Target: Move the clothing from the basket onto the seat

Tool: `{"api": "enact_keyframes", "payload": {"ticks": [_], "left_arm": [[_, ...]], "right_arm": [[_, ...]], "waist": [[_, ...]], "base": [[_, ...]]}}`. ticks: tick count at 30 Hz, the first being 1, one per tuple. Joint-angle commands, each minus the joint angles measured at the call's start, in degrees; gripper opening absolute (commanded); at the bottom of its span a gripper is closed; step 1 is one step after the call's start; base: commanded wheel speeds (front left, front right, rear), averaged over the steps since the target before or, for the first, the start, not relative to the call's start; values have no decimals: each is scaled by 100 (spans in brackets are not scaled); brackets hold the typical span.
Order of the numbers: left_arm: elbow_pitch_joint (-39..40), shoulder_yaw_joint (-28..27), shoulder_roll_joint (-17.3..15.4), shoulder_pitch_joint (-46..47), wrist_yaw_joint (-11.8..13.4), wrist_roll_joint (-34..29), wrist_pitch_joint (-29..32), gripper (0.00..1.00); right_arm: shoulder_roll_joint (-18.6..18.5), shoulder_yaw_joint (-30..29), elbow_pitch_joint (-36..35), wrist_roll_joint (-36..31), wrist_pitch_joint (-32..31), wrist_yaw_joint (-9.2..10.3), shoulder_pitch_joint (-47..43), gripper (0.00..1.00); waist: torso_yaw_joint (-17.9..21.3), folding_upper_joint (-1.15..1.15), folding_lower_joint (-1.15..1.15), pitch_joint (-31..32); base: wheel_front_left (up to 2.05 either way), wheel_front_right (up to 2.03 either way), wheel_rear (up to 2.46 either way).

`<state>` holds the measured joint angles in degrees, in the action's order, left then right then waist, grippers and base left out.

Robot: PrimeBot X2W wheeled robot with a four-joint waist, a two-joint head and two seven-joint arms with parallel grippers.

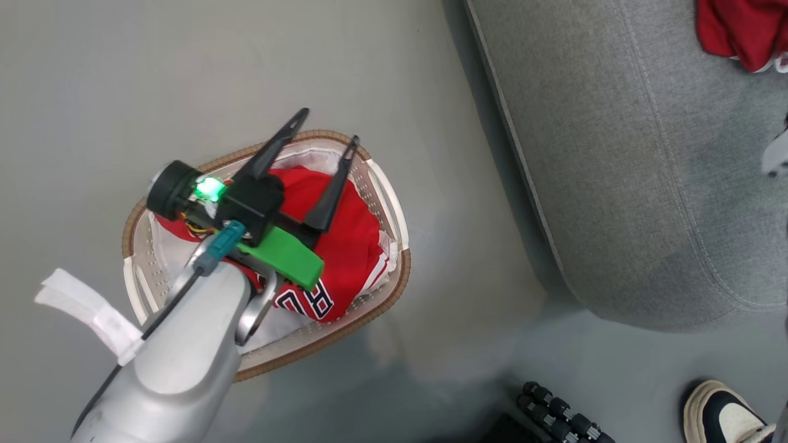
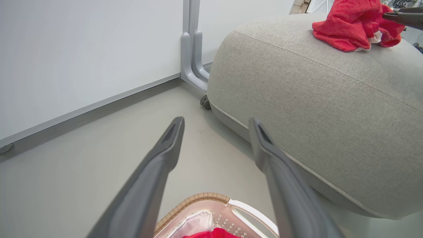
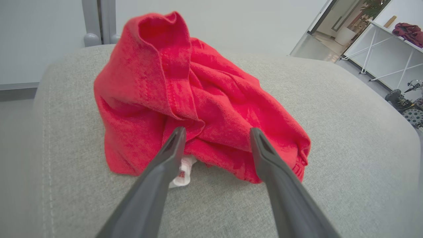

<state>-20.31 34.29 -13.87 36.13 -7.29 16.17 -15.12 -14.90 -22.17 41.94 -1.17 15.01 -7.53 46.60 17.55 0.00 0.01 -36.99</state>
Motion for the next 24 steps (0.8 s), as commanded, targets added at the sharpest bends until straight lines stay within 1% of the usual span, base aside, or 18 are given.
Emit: {"api": "enact_keyframes", "payload": {"ticks": [1, 5, 12, 18, 21, 24], "left_arm": [[-7, -104, -72, -87, 18, -38, -5, 100], [-32, -450, -84, -282, 38, -100, -5, 100], [27, -1073, 82, -819, 70, -165, -4, 100], [4, -1592, 319, -1179, 78, -325, -5, 100], [-35, -1872, 481, -1321, 74, -423, -5, 100], [-61, -2162, 570, -1429, 75, -492, -4, 100]], "right_arm": [[63, 31, -170, -5, 23, 8, -262, 100], [288, 133, -668, 235, 23, 8, -877, 100], [676, 512, -1406, 513, 20, 8, -1727, 100], [870, 1125, -1555, 668, 20, 8, -1978, 100], [938, 1458, -1520, 701, 20, 8, -1975, 100], [991, 1735, -1466, 725, 20, 8, -1888, 100]], "waist": [[14, 0, -1, 139], [-42, 0, -1, 377], [-312, 0, -1, 882], [-730, 0, -1, 1238], [-989, 0, -1, 1396], [-1199, 0, -1, 1519]], "base": [[0, 0, 0], [0, 0, 0], [0, 0, 0], [0, 0, 0], [0, 0, 0], [0, 0, 0]]}}
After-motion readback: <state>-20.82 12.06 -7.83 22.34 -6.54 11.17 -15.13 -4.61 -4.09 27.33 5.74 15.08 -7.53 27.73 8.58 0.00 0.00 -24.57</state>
